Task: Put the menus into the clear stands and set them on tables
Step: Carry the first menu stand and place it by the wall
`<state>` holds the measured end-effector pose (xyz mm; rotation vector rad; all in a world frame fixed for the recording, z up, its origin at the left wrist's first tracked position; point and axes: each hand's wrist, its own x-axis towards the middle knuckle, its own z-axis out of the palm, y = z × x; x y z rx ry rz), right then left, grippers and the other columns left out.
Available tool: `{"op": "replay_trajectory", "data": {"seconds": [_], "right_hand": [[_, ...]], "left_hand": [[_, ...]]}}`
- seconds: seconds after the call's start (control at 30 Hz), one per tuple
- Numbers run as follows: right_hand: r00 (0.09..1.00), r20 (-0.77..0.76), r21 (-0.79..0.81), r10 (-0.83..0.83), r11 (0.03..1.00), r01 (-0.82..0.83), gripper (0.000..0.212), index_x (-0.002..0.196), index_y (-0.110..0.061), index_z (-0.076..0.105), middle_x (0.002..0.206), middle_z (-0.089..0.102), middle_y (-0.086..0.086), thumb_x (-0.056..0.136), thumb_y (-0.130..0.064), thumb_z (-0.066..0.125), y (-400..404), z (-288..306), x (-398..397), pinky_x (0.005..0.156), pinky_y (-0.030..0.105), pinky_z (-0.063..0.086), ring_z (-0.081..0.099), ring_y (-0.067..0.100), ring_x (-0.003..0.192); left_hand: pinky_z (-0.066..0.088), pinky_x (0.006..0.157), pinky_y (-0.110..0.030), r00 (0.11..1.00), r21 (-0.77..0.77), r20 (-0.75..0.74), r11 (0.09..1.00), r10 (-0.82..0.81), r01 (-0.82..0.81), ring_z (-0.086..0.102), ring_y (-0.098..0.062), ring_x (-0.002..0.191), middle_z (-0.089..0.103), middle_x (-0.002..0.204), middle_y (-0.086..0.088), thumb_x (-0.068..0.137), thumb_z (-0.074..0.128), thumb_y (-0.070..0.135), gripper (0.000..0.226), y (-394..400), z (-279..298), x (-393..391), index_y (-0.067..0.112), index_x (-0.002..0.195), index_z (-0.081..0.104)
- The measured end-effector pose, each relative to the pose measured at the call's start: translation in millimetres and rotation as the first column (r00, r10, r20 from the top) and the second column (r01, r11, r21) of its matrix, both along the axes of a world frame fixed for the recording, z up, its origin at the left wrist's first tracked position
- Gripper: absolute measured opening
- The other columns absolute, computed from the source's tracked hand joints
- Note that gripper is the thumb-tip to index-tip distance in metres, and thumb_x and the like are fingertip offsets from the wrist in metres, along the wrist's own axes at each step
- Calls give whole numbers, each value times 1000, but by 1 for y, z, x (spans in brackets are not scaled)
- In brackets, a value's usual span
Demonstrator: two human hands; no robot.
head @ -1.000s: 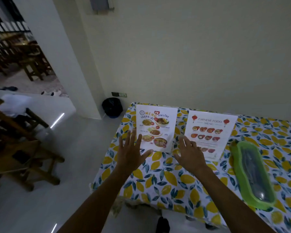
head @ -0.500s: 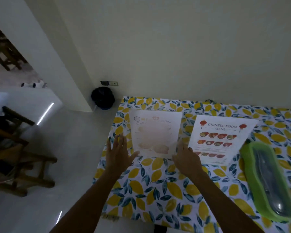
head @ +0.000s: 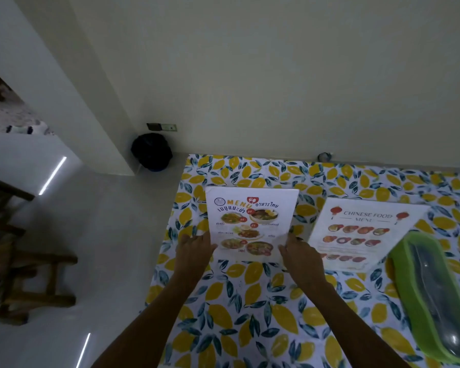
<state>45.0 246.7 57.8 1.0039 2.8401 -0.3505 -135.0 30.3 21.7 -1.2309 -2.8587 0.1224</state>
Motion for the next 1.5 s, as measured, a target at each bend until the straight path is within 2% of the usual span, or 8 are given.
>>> {"op": "replay_trajectory", "data": {"seconds": [0.13, 0.2, 0.3, 0.5, 0.67, 0.77, 1.07, 1.5], "right_hand": [[999, 19, 50, -30, 998, 29, 36, 114, -7, 57, 75, 69, 13, 99, -38, 51, -1, 4, -13, 51, 34, 49, 69, 31, 64], [998, 17, 85, -58, 995, 57, 30, 102, -6, 62, 62, 66, 12, 95, -34, 61, -1, 7, -23, 43, 33, 46, 66, 31, 52], [998, -2, 133, -69, 989, 69, 31, 105, -5, 63, 58, 64, 10, 93, -34, 62, 4, 16, -49, 41, 31, 45, 63, 30, 49], [996, -84, 158, -32, 986, 45, 40, 121, -6, 55, 76, 71, 12, 100, -39, 50, 23, 39, -126, 48, 32, 48, 69, 29, 65], [994, -108, 164, 1, 986, 16, 41, 119, -4, 53, 84, 71, 16, 101, -40, 44, 52, 48, -197, 54, 34, 46, 69, 33, 72], [989, -149, 165, 15, 986, 10, 45, 125, -5, 52, 90, 72, 16, 102, -42, 42, 71, 46, -240, 60, 36, 51, 69, 34, 80], [979, -200, 160, 40, 987, -8, 39, 116, -7, 55, 86, 72, 19, 100, -41, 46, 110, 14, -326, 59, 37, 50, 70, 37, 77], [968, -226, 181, 112, 981, -71, 33, 107, -9, 52, 81, 68, 15, 100, -41, 46, 125, -24, -350, 54, 32, 37, 65, 36, 70]], "left_hand": [[53, 64, -39, 996, -22, 51, 997, -71, 72, 60, -23, 44, 61, 53, -2, 91, 62, 35, 25, 0, -7, -22, 15, 77, 64], [55, 57, -36, 992, 27, 44, 993, -114, 113, 56, -22, 39, 57, 49, -2, 84, 74, 31, 22, 0, -2, -35, 15, 73, 64], [46, 42, -28, 993, 144, -10, 983, -113, 114, 50, -21, 31, 49, 40, -2, 72, 85, 31, 31, 6, 22, -59, 14, 63, 61], [47, 50, -33, 995, 172, -37, 980, -98, 103, 55, -24, 43, 57, 53, -2, 89, 68, 39, 25, 17, 42, -140, 17, 80, 63], [33, 45, -27, 994, 178, -91, 981, -55, 70, 52, -29, 38, 56, 48, -7, 84, 75, 33, 23, 45, 69, -212, 14, 77, 63], [39, 50, -31, 998, 204, -57, 978, -30, 41, 60, -31, 49, 64, 60, -10, 88, 71, 31, 19, 65, 80, -245, 13, 84, 68], [38, 53, -33, 1000, 216, -18, 976, 17, -12, 66, -37, 63, 69, 70, -16, 91, 66, 33, 25, 104, 51, -328, 8, 85, 65], [42, 61, -37, 987, 297, 110, 944, 119, -147, 67, -35, 80, 72, 86, -10, 92, 63, 37, 26, 114, 4, -357, 13, 101, 64]]}}
